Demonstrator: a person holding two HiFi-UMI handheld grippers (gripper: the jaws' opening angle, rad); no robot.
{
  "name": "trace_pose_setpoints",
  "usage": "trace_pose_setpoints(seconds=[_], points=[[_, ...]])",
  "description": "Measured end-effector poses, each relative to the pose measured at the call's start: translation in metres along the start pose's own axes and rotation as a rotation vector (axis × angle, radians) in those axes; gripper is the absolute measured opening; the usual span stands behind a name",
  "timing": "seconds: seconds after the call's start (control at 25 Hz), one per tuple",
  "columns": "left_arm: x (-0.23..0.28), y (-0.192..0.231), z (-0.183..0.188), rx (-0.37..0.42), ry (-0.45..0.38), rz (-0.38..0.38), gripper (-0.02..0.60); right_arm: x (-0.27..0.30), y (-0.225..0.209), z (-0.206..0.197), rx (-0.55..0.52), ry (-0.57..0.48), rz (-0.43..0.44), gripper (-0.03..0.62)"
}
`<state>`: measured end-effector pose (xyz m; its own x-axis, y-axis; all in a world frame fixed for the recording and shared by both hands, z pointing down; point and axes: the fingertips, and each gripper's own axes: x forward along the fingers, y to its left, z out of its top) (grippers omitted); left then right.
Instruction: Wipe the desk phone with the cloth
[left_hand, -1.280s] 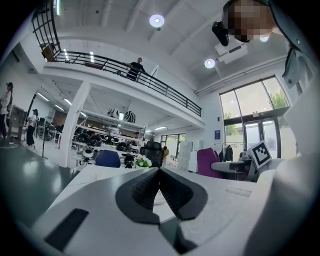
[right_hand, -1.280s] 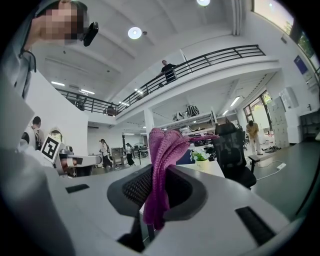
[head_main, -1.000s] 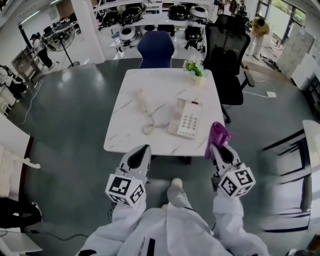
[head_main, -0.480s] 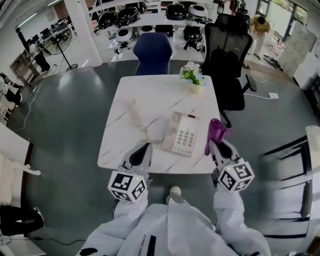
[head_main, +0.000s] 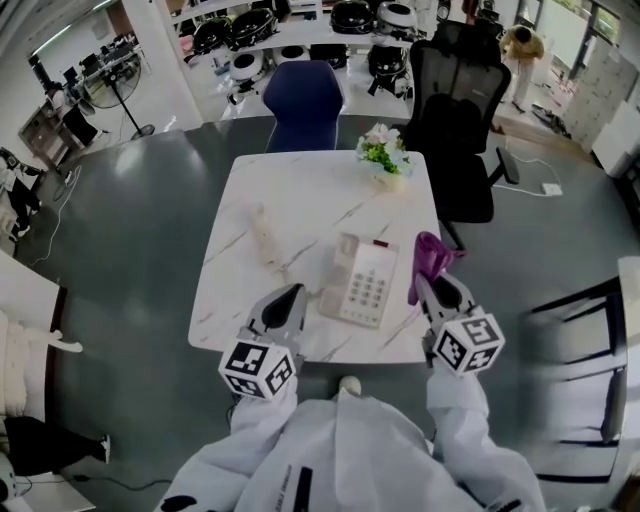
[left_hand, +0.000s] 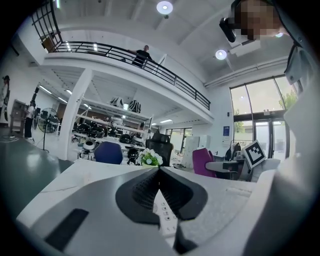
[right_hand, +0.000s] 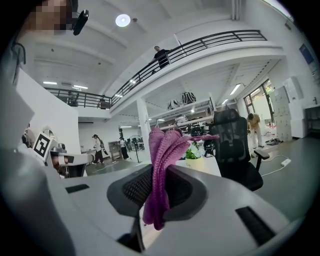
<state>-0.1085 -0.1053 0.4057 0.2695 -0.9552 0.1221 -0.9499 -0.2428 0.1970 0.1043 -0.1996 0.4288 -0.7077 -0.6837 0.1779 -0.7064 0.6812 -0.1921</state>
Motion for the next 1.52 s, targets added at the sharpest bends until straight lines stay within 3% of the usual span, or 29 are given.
trace_pose_setpoints(seconds=[0.32, 0.84, 1.52], points=[[0.029, 0.015, -0.014, -0.019, 0.051, 0.0, -0.003, 0.027, -0.032, -0.009, -0.006, 0.046, -0.059, 0.035], [0.085, 0.052, -0.043, -0.08, 0.17, -0.026, -0.003, 0.09, -0.068, -0.03, -0.149, 0.189, -0.138, 0.035], [0.109, 0.058, -0.091, -0.184, 0.249, -0.047, -0.003, 0.14, -0.045, -0.078, -0.429, 0.402, -0.037, 0.037]])
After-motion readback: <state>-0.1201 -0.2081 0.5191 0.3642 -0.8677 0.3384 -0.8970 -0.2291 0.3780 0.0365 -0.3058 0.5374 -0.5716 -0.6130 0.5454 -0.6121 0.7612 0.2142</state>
